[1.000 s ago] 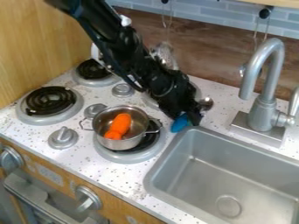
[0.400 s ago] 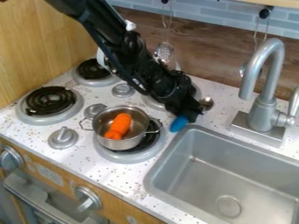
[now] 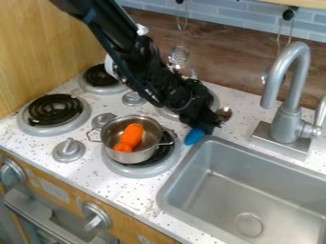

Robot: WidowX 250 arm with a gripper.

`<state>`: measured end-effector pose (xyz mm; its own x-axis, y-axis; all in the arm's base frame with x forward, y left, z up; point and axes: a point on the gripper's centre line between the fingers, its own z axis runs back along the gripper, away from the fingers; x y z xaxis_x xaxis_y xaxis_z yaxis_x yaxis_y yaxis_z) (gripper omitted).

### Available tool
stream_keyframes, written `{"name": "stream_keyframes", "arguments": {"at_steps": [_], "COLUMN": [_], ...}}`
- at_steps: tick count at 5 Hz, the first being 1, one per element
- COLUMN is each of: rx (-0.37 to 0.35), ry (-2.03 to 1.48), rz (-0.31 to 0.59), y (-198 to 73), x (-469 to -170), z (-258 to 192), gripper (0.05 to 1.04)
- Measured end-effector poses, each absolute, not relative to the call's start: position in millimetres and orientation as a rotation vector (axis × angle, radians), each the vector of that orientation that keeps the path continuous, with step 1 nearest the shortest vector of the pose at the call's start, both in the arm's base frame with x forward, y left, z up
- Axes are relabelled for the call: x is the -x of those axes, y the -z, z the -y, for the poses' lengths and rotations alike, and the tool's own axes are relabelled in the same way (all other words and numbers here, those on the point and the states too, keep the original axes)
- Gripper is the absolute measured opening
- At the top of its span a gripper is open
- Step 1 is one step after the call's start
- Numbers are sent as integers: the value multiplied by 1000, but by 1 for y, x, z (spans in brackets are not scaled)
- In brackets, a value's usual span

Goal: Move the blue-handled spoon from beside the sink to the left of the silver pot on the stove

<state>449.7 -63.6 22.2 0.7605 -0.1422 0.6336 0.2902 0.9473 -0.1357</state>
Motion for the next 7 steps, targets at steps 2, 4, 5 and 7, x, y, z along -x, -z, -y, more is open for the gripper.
{"name": "stream_keyframes", "arguments": {"at_steps": [2,4,5,7], "rx": [308,380,381,226], "ry": [342,343,294,187], "rz": [698,796,820,851], "y": [-47,-106,-140,-180], "x": [-436,-422,-409,-386], "z": [79,93,77,-5], "gripper": [429,429,429,429]}}
